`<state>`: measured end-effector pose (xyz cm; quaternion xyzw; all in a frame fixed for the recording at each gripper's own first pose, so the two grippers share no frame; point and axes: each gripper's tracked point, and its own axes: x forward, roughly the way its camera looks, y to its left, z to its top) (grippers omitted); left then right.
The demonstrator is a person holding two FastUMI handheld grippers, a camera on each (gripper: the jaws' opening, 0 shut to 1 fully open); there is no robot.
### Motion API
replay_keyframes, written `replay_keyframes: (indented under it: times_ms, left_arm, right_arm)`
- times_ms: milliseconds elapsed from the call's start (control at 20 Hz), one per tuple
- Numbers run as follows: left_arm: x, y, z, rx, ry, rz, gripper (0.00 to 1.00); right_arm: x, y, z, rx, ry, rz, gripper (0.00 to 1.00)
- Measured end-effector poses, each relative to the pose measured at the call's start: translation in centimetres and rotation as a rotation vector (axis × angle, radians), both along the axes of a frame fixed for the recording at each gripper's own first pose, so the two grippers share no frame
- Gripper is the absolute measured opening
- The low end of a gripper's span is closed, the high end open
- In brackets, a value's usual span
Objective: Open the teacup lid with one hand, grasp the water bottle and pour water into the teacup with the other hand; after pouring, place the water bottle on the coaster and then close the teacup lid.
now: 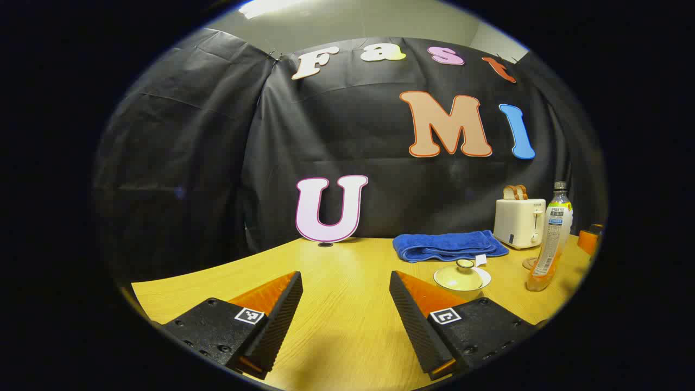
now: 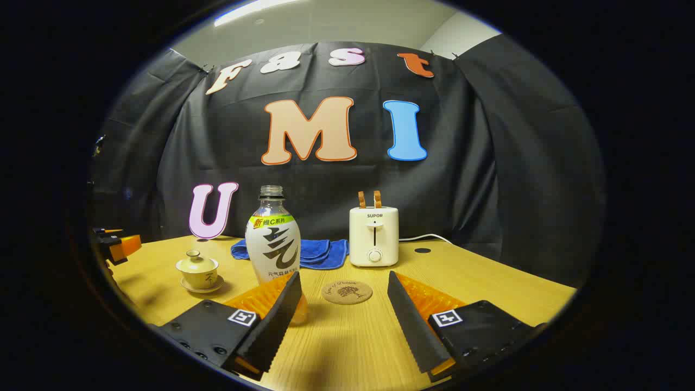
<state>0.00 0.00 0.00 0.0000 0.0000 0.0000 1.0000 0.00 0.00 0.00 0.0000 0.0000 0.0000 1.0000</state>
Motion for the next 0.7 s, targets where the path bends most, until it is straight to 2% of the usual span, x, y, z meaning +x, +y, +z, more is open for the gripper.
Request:
replay_keyframes:
  times_ms: [200, 350, 400, 450, 550, 600, 650, 700]
  left_arm:
    - [0.0, 0.03, -0.04, 0.001, -0.001, 0.0, 0.94]
    - [-0.04, 0.03, -0.06, 0.001, 0.0, 0.001, 0.94]
    - [-0.02, 0.02, -0.03, 0.001, 0.0, 0.001, 0.94]
    - [-0.06, 0.04, -0.06, 0.001, 0.0, 0.0, 0.94]
    - [-0.01, 0.04, -0.08, 0.002, 0.0, 0.0, 0.94]
    - [0.0, -0.02, -0.07, 0.002, -0.001, -0.001, 0.94]
    - [-0.02, 0.02, -0.08, 0.002, 0.0, -0.002, 0.94]
    - [-0.02, -0.01, -0.05, 0.001, 0.0, -0.003, 0.94]
  right_arm:
    - [0.03, -0.01, 0.01, 0.0, 0.001, -0.001, 1.0]
    - [-0.02, -0.01, 0.02, 0.001, 0.001, -0.003, 1.0]
    - [0.01, -0.01, 0.04, 0.001, 0.001, -0.003, 0.96]
    - [0.0, -0.01, 0.01, 0.001, 0.001, -0.003, 1.0]
    - [0.02, 0.04, 0.0, 0.002, 0.001, -0.003, 1.0]
    - [0.04, -0.01, 0.03, 0.002, 0.001, -0.003, 0.96]
    - [0.03, -0.02, 0.0, 0.002, 0.001, -0.003, 1.0]
    - [0.1, 0.02, 0.06, 0.002, 0.001, -0.003, 0.99]
